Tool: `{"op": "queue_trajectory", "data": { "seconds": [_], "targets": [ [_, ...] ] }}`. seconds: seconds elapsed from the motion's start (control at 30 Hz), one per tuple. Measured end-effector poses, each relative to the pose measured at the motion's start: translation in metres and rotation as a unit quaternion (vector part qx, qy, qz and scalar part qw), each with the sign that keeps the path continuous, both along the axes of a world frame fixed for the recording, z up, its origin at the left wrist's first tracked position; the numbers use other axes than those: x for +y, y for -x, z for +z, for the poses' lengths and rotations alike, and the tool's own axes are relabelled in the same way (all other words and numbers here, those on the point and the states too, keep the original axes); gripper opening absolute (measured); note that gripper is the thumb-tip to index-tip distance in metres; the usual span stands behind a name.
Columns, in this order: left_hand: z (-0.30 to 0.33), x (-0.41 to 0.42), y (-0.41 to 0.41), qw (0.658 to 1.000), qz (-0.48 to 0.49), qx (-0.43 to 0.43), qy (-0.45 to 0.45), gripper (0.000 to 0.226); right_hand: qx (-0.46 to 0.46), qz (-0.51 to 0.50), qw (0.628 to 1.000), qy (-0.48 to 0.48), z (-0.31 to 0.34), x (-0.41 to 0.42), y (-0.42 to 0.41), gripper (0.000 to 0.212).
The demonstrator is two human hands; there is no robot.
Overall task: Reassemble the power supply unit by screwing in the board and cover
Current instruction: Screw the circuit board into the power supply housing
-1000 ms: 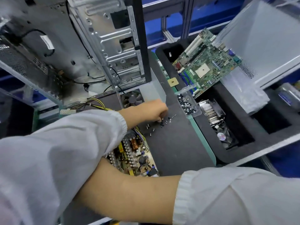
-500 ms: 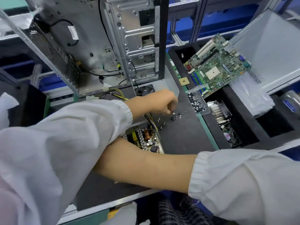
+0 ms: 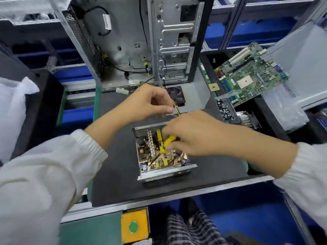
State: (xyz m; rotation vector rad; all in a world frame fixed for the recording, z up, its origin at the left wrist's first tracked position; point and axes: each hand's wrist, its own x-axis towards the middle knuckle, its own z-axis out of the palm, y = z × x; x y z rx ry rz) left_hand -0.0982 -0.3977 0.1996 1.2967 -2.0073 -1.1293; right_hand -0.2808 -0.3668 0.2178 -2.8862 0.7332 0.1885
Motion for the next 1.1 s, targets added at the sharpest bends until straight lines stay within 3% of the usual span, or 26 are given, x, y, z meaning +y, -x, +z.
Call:
{"op": "queue_trajectory", "data": {
  "seconds": [0.07, 0.17, 0.27, 0.33, 0.5, 0.67, 0.77, 0.9, 0.97, 1.1],
  "targets": [
    [-0.013, 0.016, -0.002, 0.998, 0.061, 0.015, 0.005, 0.008, -0.046, -0.107, 0.987, -0.112, -0.006, -0.015, 0.047, 0.02],
    [-0.038, 0.042, 0.007, 0.99, 0.111, 0.08, -0.037, 0.012, -0.137, -0.225, 0.917, -0.3, -0.04, -0.029, 0.097, 0.016],
    [-0.063, 0.065, 0.021, 0.984, 0.131, 0.099, -0.068, 0.014, -0.175, -0.247, 0.834, -0.462, -0.078, -0.027, 0.115, 0.013],
    [-0.077, 0.078, 0.025, 0.982, 0.148, 0.084, -0.078, 0.015, -0.169, -0.243, 0.8, -0.521, -0.099, -0.021, 0.111, 0.015],
    [-0.082, 0.096, 0.017, 0.986, 0.149, 0.072, -0.025, 0.01, -0.154, -0.223, 0.845, -0.461, -0.118, -0.017, 0.08, 0.021],
    [-0.08, 0.097, 0.009, 0.994, 0.104, 0.041, 0.02, 0.011, -0.105, -0.214, 0.875, -0.422, -0.126, -0.01, 0.067, 0.052],
    [-0.081, 0.097, 0.005, 0.996, 0.071, 0.03, 0.043, 0.01, -0.108, -0.22, 0.873, -0.421, -0.124, -0.008, 0.065, 0.042],
    [-0.082, 0.096, 0.002, 0.991, 0.118, 0.05, 0.028, 0.008, -0.128, -0.22, 0.877, -0.407, -0.113, -0.01, 0.068, 0.035],
    [-0.082, 0.094, 0.002, 0.98, 0.176, 0.088, 0.007, 0.008, -0.154, -0.196, 0.884, -0.394, -0.103, -0.01, 0.072, 0.035],
    [-0.08, 0.092, 0.001, 0.918, 0.306, 0.248, -0.055, 0.012, -0.21, -0.177, 0.891, -0.363, -0.088, -0.011, 0.071, 0.023]
  ]
}}
